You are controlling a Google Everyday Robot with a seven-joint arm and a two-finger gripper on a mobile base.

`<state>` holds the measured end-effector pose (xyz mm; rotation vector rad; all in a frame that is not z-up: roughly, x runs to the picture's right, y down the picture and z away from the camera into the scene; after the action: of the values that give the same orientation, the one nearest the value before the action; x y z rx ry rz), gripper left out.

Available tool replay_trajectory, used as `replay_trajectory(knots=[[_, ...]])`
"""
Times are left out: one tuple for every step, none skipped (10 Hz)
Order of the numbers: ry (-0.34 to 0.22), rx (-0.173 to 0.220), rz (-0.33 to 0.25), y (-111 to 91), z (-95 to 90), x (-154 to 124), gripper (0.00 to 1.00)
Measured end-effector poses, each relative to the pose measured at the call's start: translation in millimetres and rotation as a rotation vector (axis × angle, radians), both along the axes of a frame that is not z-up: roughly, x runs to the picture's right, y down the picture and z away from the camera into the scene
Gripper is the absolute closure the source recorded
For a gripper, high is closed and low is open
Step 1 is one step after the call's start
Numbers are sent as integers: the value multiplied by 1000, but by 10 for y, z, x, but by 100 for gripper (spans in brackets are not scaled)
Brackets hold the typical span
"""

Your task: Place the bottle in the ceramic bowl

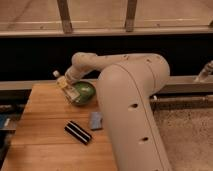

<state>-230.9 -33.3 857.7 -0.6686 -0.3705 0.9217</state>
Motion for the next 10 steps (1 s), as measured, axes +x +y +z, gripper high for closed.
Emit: replay_trajectory(knots=[[67,-10,13,-56,64,127,100],[107,-27,20,-47,145,197,100],[141,-45,30,-38,240,311,100],[179,-63,44,-16,340,458,100],[201,-77,53,25,394,514,100],[213,-83,58,51,433,574,100],[220,-90,71,97,499,664,100],[200,-96,68,177,559,644,100],[175,-97,67,238,611,640,100],[158,-95,67,268,633,634,100]])
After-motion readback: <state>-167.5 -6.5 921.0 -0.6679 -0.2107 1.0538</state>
